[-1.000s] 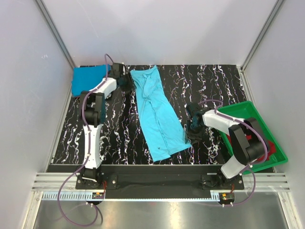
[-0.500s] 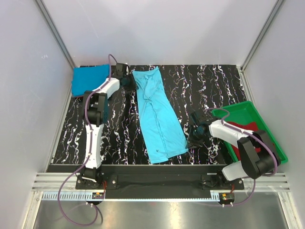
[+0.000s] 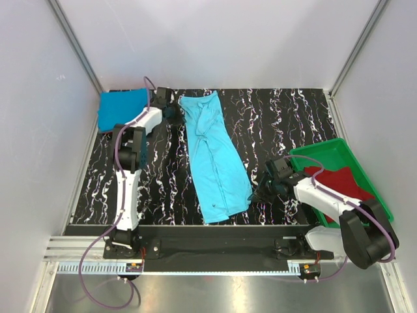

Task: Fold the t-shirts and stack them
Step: Fold the tshirt

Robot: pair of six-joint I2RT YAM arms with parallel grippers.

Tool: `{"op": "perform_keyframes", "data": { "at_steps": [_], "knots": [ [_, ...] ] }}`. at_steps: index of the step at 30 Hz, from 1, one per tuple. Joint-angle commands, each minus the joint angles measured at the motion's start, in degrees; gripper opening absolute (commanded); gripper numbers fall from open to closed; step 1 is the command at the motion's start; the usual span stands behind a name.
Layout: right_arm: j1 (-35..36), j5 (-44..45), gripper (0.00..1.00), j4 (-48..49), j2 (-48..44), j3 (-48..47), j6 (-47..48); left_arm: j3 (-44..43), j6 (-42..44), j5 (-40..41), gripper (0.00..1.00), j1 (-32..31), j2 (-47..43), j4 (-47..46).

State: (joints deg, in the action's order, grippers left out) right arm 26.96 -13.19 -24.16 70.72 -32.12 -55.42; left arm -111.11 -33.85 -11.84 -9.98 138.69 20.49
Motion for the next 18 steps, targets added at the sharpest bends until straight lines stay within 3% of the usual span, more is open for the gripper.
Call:
{"op": "perform_keyframes", "data": {
  "at_steps": [1,9,12,13,17,18],
  "knots": [
    [1.6,0.5,0.00,3.3,-0.4,0.6,-3.9,3.9,-3.8,6.0,0.00,2.3,-4.0,0.0],
    [1.9,3.1,0.00,2.2,-1.0,1.9,-2.3,4.9,-5.7,3.5,0.00,4.2,-5.0,-0.7],
    [1.8,4.0,0.00,1.1,-1.3,1.2,-0.1,2.8,-5.3,-0.3,0.08,4.6,-2.7,0.2],
    [1.8,4.4,0.01,0.7,-1.1,0.7,0.7,2.7,-5.1,-1.0,0.17,4.6,-2.6,0.3],
    [1.8,5.8,0.11,-2.2,-0.5,-1.6,3.5,3.7,-2.5,1.7,0.23,4.5,-5.2,0.7],
    [1.9,5.1,0.23,-2.9,-0.1,-2.8,5.0,3.7,-1.8,2.7,0.25,4.6,-6.0,0.8]
  ]
}}
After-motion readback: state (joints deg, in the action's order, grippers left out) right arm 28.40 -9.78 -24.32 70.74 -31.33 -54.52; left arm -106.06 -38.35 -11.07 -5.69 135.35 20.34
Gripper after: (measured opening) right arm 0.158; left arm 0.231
